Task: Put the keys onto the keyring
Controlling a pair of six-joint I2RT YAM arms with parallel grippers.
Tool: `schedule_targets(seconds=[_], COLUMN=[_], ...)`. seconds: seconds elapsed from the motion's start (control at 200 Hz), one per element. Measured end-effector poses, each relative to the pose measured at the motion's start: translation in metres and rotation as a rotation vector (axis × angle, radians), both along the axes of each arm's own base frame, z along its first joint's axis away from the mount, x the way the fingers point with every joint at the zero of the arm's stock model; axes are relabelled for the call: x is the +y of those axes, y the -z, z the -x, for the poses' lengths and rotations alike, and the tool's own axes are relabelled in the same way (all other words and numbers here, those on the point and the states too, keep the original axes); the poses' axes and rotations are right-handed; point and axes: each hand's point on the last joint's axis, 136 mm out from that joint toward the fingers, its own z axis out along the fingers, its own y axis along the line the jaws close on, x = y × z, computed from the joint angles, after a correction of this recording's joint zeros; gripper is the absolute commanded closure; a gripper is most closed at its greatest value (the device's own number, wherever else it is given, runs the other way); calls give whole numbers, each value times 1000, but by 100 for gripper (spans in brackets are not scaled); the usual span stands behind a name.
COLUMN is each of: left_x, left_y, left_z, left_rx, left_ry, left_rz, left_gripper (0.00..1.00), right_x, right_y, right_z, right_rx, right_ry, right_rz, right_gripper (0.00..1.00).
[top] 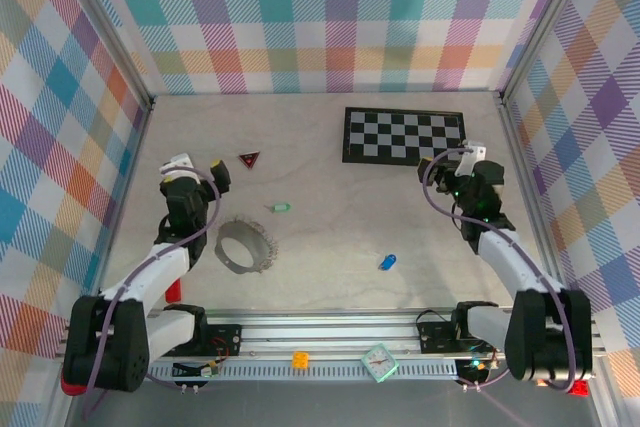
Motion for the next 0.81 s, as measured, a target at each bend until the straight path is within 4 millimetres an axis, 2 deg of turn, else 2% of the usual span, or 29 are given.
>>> schedule_targets(seconds=[0.055,0.13,0.225,0.345,0.5,0.67,0.805], left_x=[5,6,1,-11,-27,-38,-37], left_y=[-5,-12,-10,7,36,55,66], left_z=[5,13,27,43,67,94,115], left_rx=[23,33,59,142,289,409,479], left_ry=[-39,-59,-48,-13,23,26,-22], left_rz=[34,82,155,255,365,472,521], left_gripper=[0,0,0,2,5,6,5], right_x=[7,25,62,125,202,265,316], right_y=[2,15,34,48,62,74,81], right_z=[7,17,36,67,106,136,164], right_rx=[41,133,272,416,585,698,729], right_ry=[-3,-28,-104,-261,-476,-646,-804], right_rz=[-66,-152,-212,-226,-196,-129,-23], right_gripper=[17,22,25,29,44,48,50])
